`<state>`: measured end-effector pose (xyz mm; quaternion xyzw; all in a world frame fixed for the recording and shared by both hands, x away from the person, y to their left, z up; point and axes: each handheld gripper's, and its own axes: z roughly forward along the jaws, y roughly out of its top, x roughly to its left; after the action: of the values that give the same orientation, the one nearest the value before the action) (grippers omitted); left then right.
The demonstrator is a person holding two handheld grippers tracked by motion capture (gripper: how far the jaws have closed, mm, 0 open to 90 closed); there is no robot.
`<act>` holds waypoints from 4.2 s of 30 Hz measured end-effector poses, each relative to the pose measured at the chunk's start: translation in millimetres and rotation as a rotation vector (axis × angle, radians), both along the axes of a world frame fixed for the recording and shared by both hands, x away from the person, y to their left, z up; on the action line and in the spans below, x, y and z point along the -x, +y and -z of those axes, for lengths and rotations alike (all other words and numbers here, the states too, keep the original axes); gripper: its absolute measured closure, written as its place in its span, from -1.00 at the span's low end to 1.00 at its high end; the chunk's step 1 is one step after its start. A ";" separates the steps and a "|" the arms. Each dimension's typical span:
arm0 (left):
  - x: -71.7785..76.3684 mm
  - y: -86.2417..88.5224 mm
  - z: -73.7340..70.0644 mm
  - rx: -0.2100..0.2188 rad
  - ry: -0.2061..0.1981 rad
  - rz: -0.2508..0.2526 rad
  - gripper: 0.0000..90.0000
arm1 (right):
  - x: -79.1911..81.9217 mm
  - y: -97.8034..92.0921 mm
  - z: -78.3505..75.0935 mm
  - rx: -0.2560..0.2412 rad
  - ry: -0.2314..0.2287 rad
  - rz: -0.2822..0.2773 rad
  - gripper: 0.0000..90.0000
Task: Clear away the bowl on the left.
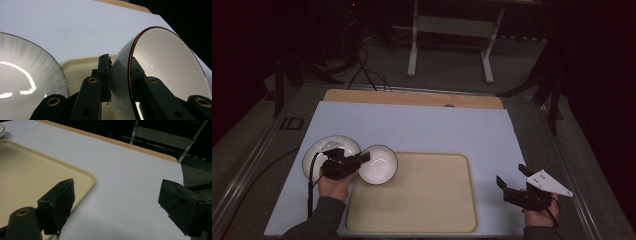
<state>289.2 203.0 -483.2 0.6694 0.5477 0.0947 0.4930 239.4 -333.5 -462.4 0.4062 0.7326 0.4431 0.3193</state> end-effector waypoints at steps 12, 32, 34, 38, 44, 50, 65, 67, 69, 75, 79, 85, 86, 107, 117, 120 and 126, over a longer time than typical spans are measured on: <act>2.2 -10.5 -1.9 0.015 -0.014 0.030 0.73 | 0.0 0.0 0.1 0.001 0.001 -0.004 -0.70; 3.9 -31.8 -0.1 0.002 -0.028 0.121 0.72 | 0.2 0.1 0.3 0.002 0.003 -0.005 -0.70; 3.8 -34.6 1.1 -0.007 -0.024 0.128 0.71 | 0.4 0.2 0.2 0.002 0.003 -0.005 -0.70; 2.9 -39.6 3.4 -0.016 -0.018 0.146 0.71 | 0.3 0.4 0.2 0.004 0.004 -0.006 -0.70; 1.9 -46.2 6.3 -0.025 -0.009 0.170 0.71 | 0.2 0.3 0.3 0.004 0.004 -0.006 -0.70; 1.2 -53.5 9.8 -0.044 0.012 0.185 0.71 | 0.3 0.4 0.3 0.004 0.004 -0.006 -0.70; -2.3 -71.1 23.8 -0.090 0.077 0.215 0.70 | 0.6 0.3 0.2 0.001 0.003 -0.006 -0.70; -3.3 -71.6 25.7 -0.088 0.086 0.210 0.69 | 0.7 0.1 0.1 0.001 0.003 -0.006 -0.70; -3.7 -70.9 27.0 -0.074 0.093 0.202 0.69 | 0.8 0.1 0.1 0.000 0.003 -0.006 -0.70; -6.1 -70.3 30.6 -0.098 0.125 0.184 0.68 | 0.8 0.2 0.2 0.001 0.003 -0.007 -0.70; -7.4 -70.5 33.0 -0.115 0.146 0.175 0.63 | 1.0 0.2 0.0 0.001 0.002 -0.005 -0.70; -7.5 -63.3 27.7 -0.100 0.120 0.133 0.34 | 1.2 -0.2 -0.1 0.000 0.002 -0.004 -0.70; -7.7 -61.7 26.7 -0.090 0.113 0.124 0.30 | 1.3 -0.1 -0.2 0.001 0.002 -0.005 -0.70; 0.4 -16.6 -1.6 0.085 -0.022 0.060 0.18 | 1.4 -0.7 -0.4 -0.003 -0.005 -0.006 -0.70; 6.4 13.8 -17.2 0.023 -0.094 -0.025 0.07 | 2.1 -1.0 -0.8 -0.005 -0.003 -0.003 -0.70; 8.1 22.6 -20.1 -0.022 -0.113 -0.062 0.03 | 2.1 -1.2 -0.8 -0.005 -0.004 -0.002 -0.70; 11.7 40.1 -23.1 -0.161 -0.164 -0.142 -0.04 | 2.1 -1.2 -0.7 -0.007 -0.002 -0.004 -0.70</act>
<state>277.6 243.1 -460.0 0.6564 0.5419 0.2275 0.4729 237.3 -334.8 -461.6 0.4054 0.7315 0.4466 0.3179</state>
